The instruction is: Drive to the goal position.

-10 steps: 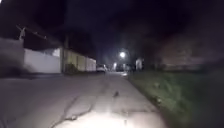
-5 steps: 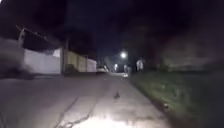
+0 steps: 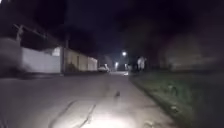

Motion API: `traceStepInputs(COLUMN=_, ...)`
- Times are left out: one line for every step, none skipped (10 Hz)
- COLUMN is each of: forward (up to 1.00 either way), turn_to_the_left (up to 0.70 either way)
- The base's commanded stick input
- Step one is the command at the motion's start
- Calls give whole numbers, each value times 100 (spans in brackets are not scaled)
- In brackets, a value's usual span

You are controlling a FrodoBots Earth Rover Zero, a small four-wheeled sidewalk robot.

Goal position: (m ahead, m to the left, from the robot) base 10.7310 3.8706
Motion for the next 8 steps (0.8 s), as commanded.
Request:
traceStepInputs(forward=50, turn_to_the_left=-9)
traceStepInputs(forward=50, turn_to_the_left=-33)
traceStepInputs(forward=50, turn_to_the_left=-50)
traceStepInputs(forward=50, turn_to_the_left=-50)
traceStepInputs(forward=50, turn_to_the_left=-50)
traceStepInputs(forward=50, turn_to_the_left=-50)
traceStepInputs(forward=50, turn_to_the_left=-50)
traceStepInputs(forward=50, turn_to_the_left=-50)
